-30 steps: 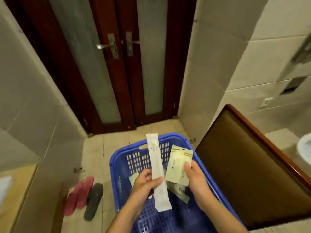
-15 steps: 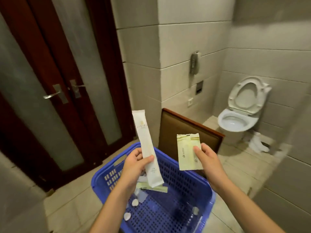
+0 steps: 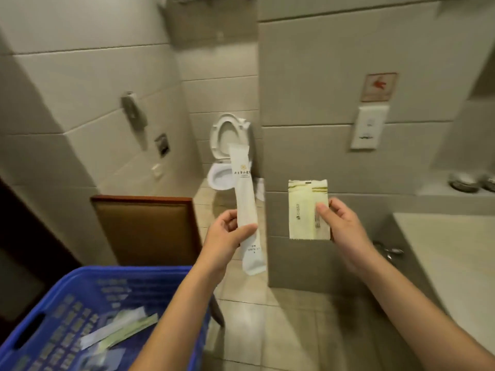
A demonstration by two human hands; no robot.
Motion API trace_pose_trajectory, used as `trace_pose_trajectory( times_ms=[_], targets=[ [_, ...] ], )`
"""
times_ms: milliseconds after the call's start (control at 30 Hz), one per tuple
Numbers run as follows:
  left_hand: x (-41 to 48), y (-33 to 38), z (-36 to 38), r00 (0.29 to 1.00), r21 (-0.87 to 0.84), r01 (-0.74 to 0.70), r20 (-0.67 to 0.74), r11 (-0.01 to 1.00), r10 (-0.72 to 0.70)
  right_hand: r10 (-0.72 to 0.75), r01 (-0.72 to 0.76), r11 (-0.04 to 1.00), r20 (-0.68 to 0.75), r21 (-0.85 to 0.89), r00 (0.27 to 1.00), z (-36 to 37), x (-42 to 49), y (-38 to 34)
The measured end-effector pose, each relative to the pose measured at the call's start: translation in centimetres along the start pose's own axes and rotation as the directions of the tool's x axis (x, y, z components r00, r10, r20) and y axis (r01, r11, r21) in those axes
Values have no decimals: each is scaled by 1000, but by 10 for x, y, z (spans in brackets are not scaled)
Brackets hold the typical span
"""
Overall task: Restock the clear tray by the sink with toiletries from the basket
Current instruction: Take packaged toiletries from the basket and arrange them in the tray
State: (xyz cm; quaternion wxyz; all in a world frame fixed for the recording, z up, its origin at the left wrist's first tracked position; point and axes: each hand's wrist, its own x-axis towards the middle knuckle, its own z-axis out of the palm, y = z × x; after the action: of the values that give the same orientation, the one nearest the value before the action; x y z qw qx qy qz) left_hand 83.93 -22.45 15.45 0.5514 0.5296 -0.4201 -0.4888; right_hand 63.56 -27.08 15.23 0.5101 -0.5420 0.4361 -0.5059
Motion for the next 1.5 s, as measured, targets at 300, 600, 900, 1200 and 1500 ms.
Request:
trace_pose_trajectory(
  times_ms=[300,600,900,1200,1500],
  targets=[
    [-39,-55,230,900,1,145,416,989,-132,64,-68,998,-471,10,880,-238,-125,4],
    [-111,-115,370,653,192,231,696,954,-298,153,-159,985,-785,70,601,-354,-263,20],
    [-171,-173,482,352,504,171,771,846,-531,272,-263,939,-947,222,172,-394,-391,58],
    [-220,-196,582,-52,578,-102,810,810,-584,344,-225,882,-892,414,-293,-388,-481,87],
    [-260,-229,637,-216,601,-245,731,761,-647,396,-34,851,-682,525,-615,-360,-536,102]
  ],
)
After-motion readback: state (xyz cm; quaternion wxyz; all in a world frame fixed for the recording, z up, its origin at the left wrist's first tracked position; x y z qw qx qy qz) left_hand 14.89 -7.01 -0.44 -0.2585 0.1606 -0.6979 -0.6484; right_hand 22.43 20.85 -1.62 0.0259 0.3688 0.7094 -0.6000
